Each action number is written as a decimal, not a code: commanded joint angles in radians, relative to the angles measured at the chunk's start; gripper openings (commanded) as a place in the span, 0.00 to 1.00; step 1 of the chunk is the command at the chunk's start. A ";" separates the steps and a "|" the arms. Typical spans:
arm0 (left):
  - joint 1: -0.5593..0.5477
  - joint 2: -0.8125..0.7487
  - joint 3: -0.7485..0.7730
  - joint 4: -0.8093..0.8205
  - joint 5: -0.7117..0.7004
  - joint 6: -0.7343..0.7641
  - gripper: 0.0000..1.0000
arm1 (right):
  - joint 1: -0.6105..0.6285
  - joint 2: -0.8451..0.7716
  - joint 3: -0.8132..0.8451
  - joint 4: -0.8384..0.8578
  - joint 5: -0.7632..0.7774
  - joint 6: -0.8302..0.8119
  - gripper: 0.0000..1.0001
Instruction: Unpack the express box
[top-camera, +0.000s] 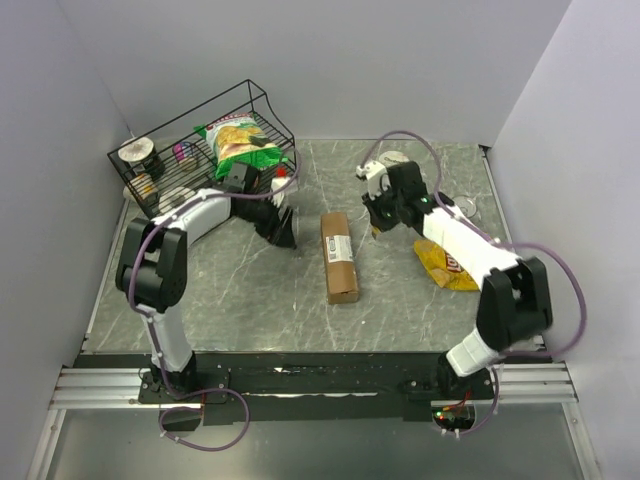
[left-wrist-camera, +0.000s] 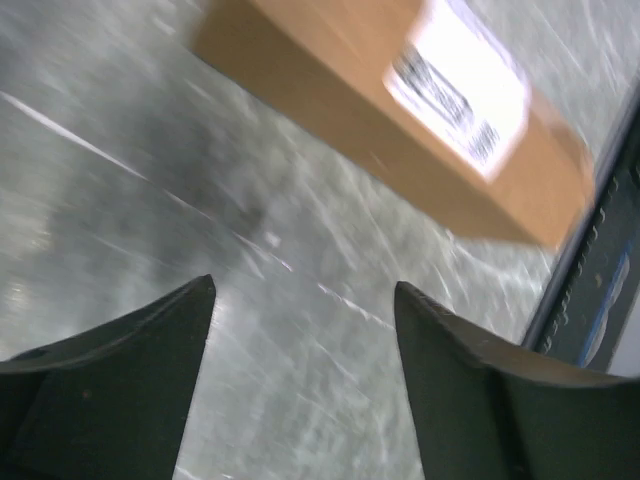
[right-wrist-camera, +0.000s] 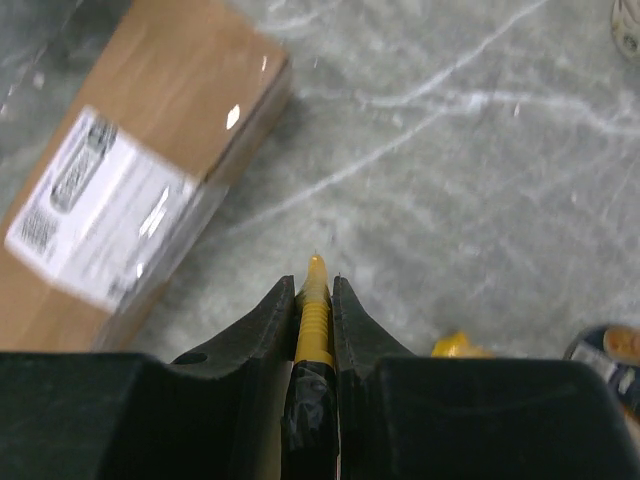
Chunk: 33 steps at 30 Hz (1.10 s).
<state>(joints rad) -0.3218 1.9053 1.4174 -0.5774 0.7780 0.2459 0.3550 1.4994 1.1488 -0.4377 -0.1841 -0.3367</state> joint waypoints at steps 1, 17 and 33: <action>-0.005 -0.120 -0.145 -0.007 0.112 0.174 0.72 | 0.004 0.160 0.195 0.034 -0.044 0.036 0.00; -0.003 -0.311 -0.319 0.074 0.009 0.043 0.79 | 0.205 0.110 0.121 -0.157 -0.334 0.013 0.00; 0.096 -0.313 -0.242 0.007 -0.095 -0.017 0.91 | 0.131 0.010 0.187 -0.089 -0.097 0.071 0.00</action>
<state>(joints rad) -0.2749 1.6222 1.0885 -0.5522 0.7017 0.2089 0.5320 1.6207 1.2751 -0.5915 -0.3775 -0.2989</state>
